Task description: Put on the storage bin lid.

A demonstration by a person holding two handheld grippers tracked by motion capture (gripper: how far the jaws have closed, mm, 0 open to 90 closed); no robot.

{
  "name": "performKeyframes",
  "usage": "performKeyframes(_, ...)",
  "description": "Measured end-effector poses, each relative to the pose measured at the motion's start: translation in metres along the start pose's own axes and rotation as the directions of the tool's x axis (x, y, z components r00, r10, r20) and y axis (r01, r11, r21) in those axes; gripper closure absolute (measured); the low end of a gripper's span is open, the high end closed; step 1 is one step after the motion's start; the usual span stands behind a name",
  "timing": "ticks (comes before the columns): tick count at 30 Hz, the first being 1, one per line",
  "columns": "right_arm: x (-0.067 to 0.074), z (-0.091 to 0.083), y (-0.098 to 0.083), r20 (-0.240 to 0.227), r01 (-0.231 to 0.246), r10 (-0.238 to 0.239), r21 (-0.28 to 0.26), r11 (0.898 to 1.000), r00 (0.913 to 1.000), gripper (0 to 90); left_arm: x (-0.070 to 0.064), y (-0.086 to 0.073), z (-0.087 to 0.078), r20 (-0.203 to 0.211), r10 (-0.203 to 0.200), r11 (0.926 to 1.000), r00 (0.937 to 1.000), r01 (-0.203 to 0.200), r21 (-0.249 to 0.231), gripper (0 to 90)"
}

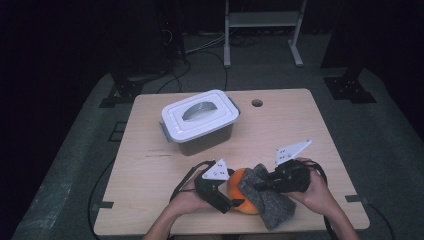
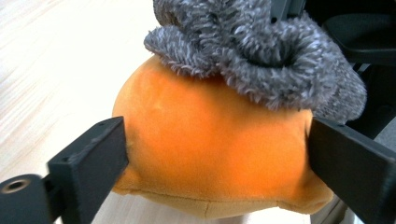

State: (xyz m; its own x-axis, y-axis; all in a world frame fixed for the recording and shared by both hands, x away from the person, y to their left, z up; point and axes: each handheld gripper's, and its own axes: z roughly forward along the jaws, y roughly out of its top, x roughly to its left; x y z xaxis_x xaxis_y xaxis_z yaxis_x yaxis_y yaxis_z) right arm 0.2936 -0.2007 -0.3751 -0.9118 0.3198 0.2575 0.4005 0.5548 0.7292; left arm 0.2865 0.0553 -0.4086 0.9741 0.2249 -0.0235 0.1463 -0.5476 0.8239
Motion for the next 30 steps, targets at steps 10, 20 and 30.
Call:
performKeyframes(10, 0.010, 0.004, 0.011, -0.002, 0.032, -0.032, -0.032, 0.999, 0.9995, 75.8, -0.010, 0.001, 0.004, 0.005, 0.093, 0.9956, 0.9957, -0.093, 0.016, 8.2)
performKeyframes(20, -0.010, 0.000, -0.006, 0.007, -0.051, 0.051, -0.046, 0.998, 0.9987, 75.7, -0.002, -0.001, 0.001, 0.019, 0.037, 0.9992, 0.9991, -0.037, 0.011, 4.7)
performKeyframes(30, 0.000, 0.009, 0.000, -0.022, -0.010, 0.010, -0.018, 1.000, 0.9997, 75.8, -0.004, -0.002, 0.003, -0.002, 0.037, 0.9993, 0.9993, -0.037, 0.008, 8.8)
